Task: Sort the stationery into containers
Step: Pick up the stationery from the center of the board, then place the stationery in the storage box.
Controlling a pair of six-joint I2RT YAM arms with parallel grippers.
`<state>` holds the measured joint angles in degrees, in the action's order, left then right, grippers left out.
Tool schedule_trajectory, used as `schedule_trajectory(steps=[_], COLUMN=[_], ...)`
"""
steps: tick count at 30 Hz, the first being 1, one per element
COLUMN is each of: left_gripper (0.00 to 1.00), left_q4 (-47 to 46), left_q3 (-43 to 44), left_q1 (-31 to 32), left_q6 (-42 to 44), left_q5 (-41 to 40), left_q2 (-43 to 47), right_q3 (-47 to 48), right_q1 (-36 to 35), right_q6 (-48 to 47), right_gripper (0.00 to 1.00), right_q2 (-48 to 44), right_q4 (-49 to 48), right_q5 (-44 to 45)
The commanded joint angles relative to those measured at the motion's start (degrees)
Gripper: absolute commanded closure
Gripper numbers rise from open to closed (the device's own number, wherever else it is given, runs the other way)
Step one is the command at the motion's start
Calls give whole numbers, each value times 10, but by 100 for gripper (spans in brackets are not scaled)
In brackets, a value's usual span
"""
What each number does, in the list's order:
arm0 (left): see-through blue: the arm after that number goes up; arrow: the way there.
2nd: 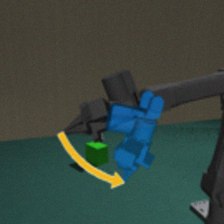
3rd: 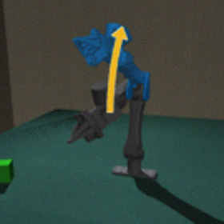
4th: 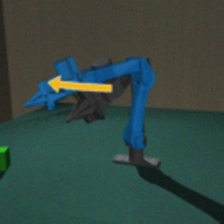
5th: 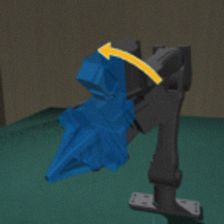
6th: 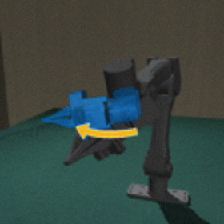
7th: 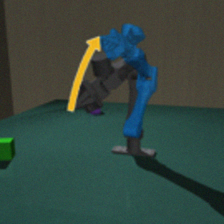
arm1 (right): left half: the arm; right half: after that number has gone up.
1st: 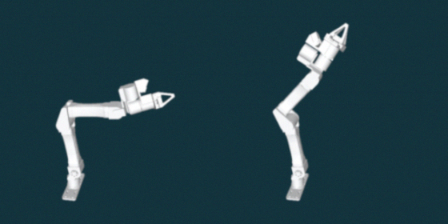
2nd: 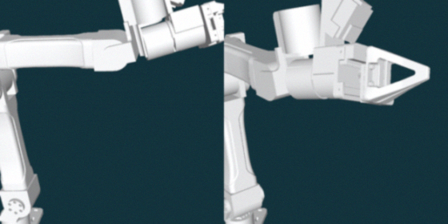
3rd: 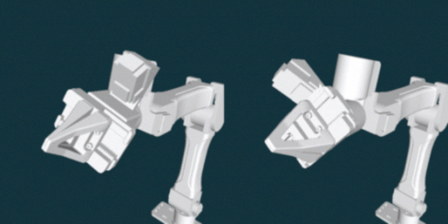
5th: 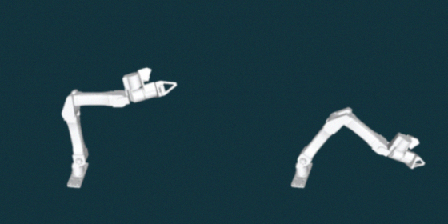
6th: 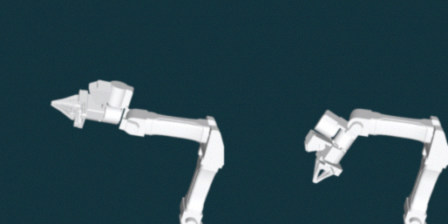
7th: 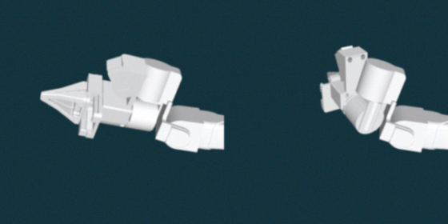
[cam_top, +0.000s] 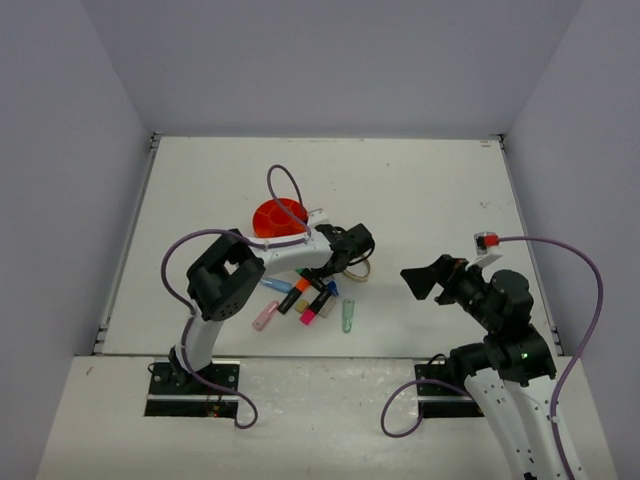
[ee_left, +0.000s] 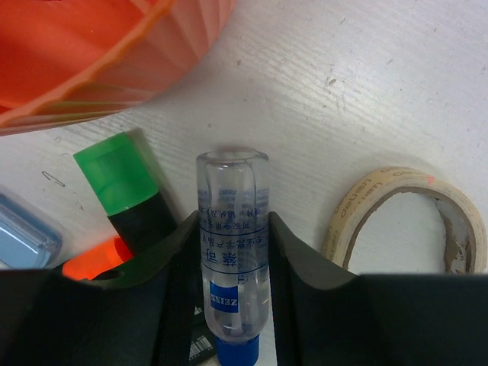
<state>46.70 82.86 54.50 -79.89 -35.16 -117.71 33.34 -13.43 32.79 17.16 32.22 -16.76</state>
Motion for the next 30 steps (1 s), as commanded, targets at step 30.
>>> schedule_trajectory(steps=[30], left_gripper=[100], left_q4=[-156], left_q3=[-73], left_q1=[84], left_q6=[27], left_q5=[-21], left_q2=[345], right_q3=[-6], right_q1=[-257], right_q6=[126], right_gripper=[41], right_q2=[227], right_q4=[-318], right_q5=[-1])
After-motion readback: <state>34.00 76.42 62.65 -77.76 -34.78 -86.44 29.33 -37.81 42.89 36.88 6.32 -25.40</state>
